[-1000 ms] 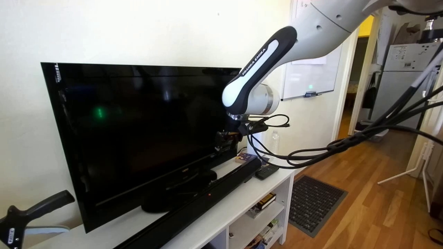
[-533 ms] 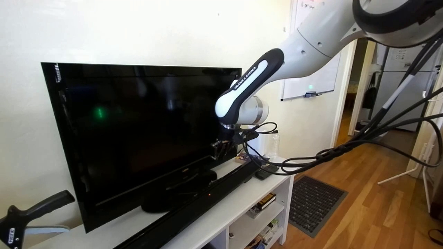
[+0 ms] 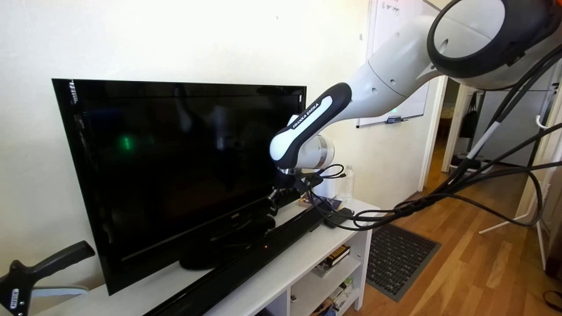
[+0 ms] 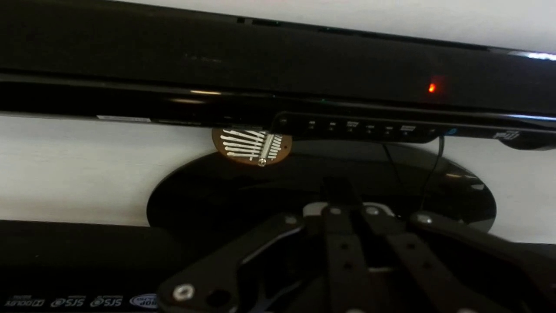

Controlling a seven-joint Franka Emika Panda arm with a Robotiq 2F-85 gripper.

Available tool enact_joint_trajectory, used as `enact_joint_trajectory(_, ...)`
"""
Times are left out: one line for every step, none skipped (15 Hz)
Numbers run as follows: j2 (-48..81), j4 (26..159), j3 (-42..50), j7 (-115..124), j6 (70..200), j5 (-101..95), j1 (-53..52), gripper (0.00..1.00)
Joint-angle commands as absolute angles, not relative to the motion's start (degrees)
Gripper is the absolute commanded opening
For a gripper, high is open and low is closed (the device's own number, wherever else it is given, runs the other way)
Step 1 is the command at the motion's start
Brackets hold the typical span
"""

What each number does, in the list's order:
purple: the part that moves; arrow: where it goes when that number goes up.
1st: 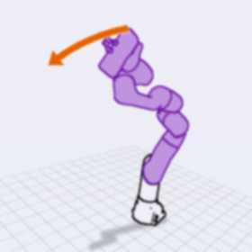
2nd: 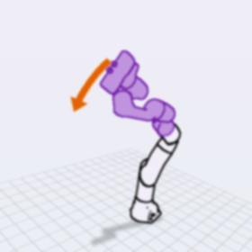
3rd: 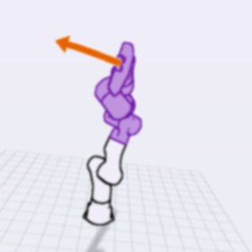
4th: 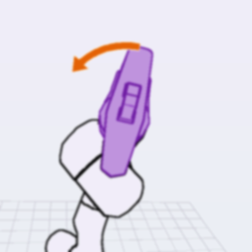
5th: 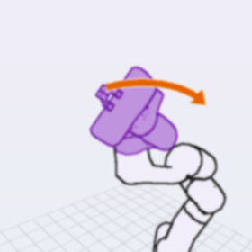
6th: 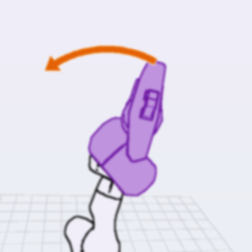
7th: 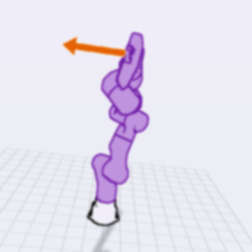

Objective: Press a button on the home theatre system

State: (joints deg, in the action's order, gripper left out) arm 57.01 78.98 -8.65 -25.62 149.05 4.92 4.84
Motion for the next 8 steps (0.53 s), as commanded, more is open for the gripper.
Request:
enact_joint_trajectory(61.29, 73.29, -10.03, -27.14, 146.74, 3.22, 6.04, 0.0)
enact_joint_trajectory(61.94, 72.66, -10.07, -27.38, 146.71, 3.24, 6.12, 0.0)
enact_joint_trajectory(62.51, 72.05, -10.16, -27.68, 146.53, 3.27, 6.26, 0.0)
enact_joint_trajectory(63.18, 71.38, -10.17, -27.84, 146.45, 3.28, 6.31, 0.0)
enact_joint_trajectory(63.71, 70.84, -10.23, -28.02, 146.39, 3.32, 6.36, 0.0)
enact_joint_trajectory(64.26, 70.18, -10.22, -28.24, 146.41, 3.24, 6.35, 0.0)
enact_joint_trajectory(64.77, 69.67, -10.29, -28.38, 146.25, 3.26, 6.37, 0.0)
enact_joint_trajectory(65.22, 69.11, -10.39, -28.53, 146.2, 3.27, 6.37, 0.0)
